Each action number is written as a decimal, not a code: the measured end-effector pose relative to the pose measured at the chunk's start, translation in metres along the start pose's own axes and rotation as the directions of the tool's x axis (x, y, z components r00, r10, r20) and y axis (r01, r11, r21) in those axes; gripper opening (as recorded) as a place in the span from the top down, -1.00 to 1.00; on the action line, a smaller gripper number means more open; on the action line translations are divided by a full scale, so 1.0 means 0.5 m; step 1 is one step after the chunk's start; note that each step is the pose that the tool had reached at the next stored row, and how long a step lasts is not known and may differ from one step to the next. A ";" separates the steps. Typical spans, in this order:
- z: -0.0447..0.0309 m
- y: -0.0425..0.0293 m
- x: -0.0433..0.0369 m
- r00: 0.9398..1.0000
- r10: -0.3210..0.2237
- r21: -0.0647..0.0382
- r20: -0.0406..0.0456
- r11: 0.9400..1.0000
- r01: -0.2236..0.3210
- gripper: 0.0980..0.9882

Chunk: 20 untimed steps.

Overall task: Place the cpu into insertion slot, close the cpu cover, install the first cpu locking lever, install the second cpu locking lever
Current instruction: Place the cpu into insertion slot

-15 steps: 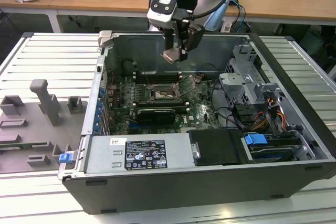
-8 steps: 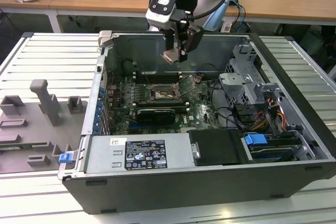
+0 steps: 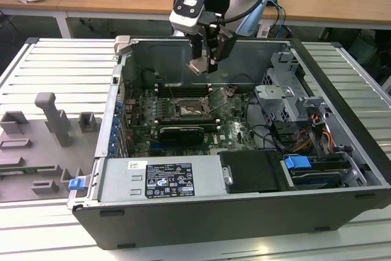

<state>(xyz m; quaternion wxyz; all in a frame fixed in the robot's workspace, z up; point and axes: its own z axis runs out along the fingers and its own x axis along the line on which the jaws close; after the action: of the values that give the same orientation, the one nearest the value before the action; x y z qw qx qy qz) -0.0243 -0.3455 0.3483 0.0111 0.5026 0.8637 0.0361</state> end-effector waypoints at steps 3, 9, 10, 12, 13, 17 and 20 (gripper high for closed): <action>0.001 0.000 0.000 1.000 0.014 0.000 0.001 1.000 -0.014 0.00; 0.003 0.000 0.000 0.996 0.092 -0.002 0.007 0.996 -0.092 0.00; 0.003 0.000 0.000 0.995 0.102 -0.002 0.007 0.995 -0.102 0.00; 0.004 0.000 0.000 0.991 0.133 -0.003 0.010 0.991 -0.133 0.00; 0.004 0.000 0.000 0.990 0.144 -0.003 0.011 0.990 -0.144 0.00; 0.006 0.000 0.000 0.981 0.191 -0.004 0.015 0.982 -0.191 0.00; 0.007 -0.001 0.000 0.969 0.245 -0.006 0.020 0.969 -0.245 0.00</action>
<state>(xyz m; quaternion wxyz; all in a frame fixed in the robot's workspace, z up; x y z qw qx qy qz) -0.0243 -0.3455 0.3447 0.0161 0.6058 0.7947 0.0336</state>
